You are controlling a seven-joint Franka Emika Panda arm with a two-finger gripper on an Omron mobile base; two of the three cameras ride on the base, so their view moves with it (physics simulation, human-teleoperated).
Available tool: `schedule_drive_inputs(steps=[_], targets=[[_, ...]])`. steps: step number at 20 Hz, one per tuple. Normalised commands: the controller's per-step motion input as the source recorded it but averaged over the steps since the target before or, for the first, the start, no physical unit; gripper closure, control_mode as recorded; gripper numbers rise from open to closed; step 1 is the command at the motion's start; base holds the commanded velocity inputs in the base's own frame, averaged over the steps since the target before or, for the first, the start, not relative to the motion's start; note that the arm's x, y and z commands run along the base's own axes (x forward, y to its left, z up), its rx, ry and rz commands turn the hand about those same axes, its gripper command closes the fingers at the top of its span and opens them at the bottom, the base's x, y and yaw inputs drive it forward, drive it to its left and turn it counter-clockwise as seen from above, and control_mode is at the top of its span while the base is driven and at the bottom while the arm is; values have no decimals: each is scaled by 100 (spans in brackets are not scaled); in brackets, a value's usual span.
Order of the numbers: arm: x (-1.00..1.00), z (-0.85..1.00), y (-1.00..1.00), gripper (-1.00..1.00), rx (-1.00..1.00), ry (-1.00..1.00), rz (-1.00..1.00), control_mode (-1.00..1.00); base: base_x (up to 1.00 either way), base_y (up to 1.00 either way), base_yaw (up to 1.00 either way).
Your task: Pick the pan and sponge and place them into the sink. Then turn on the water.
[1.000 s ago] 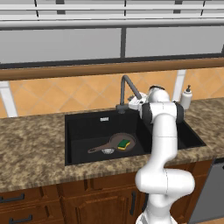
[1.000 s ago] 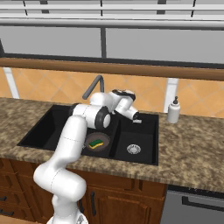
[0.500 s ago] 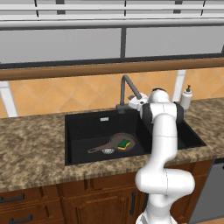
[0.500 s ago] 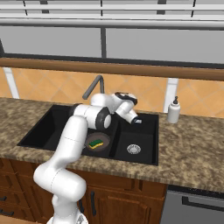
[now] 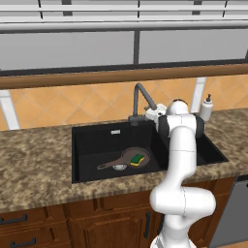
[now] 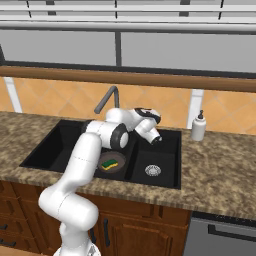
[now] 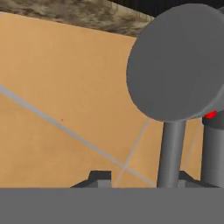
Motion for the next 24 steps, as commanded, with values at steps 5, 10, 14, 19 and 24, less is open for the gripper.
schedule_drive_inputs(steps=[5,10,14,19,24], targets=[[0,-2,-100,100,6,0,-7,-100,0,0,0],[0,-8,-100,100,3,0,-7,-100,0,0,0],[0,-7,-100,100,3,0,-7,-100,0,0,0],[-74,49,-51,100,9,-30,-1,-100,0,0,0],[-100,75,-18,100,7,-49,0,-100,0,0,0]])
